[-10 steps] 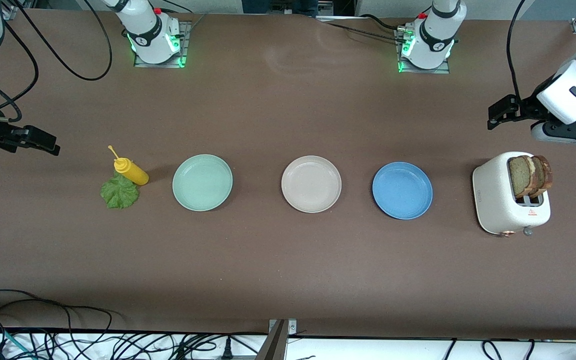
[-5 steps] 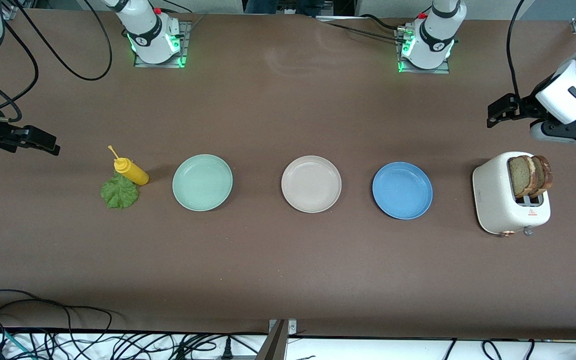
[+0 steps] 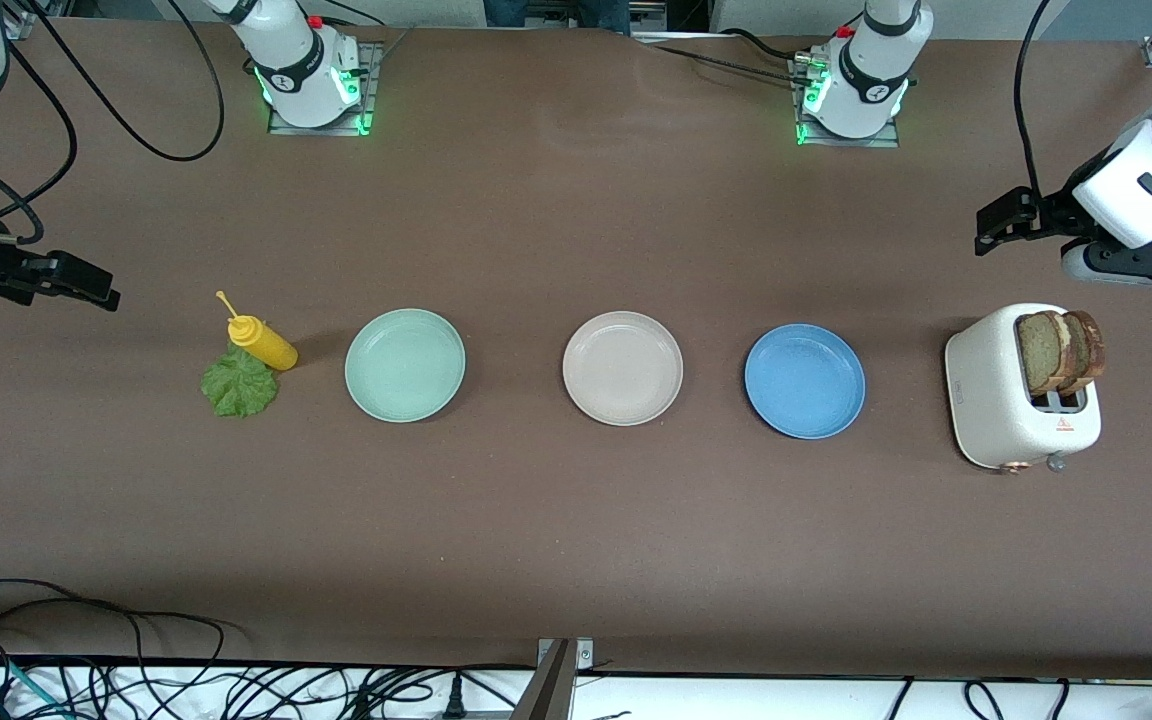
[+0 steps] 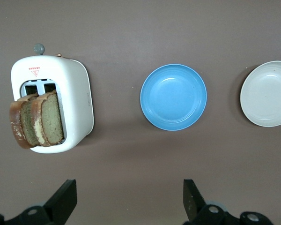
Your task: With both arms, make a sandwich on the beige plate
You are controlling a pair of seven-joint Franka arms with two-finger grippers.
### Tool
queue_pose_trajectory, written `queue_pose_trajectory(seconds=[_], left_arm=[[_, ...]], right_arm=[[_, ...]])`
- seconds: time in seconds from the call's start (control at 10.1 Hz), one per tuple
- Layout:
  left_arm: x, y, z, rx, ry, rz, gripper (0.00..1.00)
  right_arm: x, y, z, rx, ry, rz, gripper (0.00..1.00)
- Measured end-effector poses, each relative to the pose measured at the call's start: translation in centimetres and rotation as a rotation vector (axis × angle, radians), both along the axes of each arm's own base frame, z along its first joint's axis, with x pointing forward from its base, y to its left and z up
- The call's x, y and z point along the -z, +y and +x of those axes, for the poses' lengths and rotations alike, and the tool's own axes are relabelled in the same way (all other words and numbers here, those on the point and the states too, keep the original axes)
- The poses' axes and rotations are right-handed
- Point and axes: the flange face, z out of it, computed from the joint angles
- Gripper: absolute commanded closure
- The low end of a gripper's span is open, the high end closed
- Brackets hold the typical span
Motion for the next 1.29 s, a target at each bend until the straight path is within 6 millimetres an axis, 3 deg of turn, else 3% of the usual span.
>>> queue_pose_trajectory(seconds=[0.4,0.59,0.69,0.99,1.29], left_arm=[[0.2,0.5,0.2,-0.009,0.004,0.001,0.00],[1.9,3.7,1.3,-0.061,0.028,0.000,0.00],[3.4,5.2,2.4,-0.082,0.038,-0.004,0.00],[8.6,7.0,6.1,-0.059,0.011,0.107,0.00],[13.0,9.9,8.3,-0.014,0.000,0.121,0.00]], right_arm=[[0.0,0.0,0.0,0.000,0.000,0.000,0.00],[0.0,-0.1,0.0,0.001,0.001,0.000,0.00],[0.0,-0.1,0.0,0.002,0.002,0.000,0.00],[0.2,-0.2,-0.1,0.003,0.014,0.000,0.00],[0.4,-0.3,-0.1,0.007,0.026,0.000,0.00]])
